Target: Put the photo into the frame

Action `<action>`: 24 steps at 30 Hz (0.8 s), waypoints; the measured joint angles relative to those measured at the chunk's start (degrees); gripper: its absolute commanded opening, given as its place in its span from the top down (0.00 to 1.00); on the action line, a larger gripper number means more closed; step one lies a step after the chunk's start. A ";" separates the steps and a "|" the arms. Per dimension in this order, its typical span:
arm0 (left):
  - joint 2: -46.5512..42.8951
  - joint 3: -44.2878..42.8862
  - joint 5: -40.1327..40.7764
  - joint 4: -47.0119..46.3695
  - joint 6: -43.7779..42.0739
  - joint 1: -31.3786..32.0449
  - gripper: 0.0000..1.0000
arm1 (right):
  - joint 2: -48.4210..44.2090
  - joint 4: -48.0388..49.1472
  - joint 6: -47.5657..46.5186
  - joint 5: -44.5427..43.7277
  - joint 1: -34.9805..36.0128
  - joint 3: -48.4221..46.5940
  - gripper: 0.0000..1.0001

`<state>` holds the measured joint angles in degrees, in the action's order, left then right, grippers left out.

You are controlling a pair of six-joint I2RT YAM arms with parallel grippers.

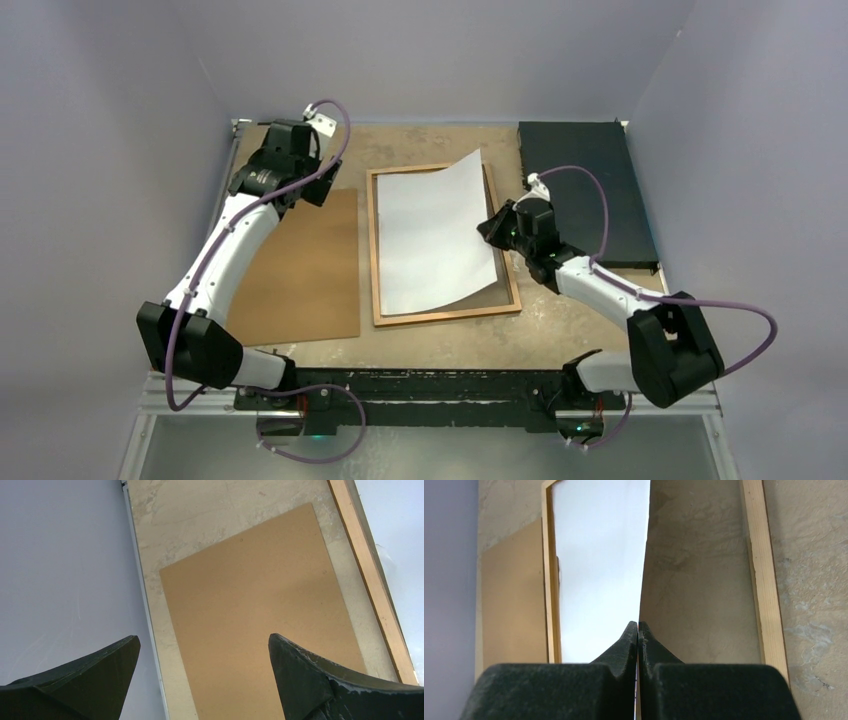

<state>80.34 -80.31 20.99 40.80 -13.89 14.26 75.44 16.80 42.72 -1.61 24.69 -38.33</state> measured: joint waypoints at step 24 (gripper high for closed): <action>-0.22 2.45 -0.02 -0.87 0.46 0.00 0.00 | 7.69 0.68 -6.16 4.33 -0.09 -1.95 0.94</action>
<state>80.12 -77.87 20.97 39.92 -13.43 14.26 83.13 17.47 36.56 2.72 24.60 -40.27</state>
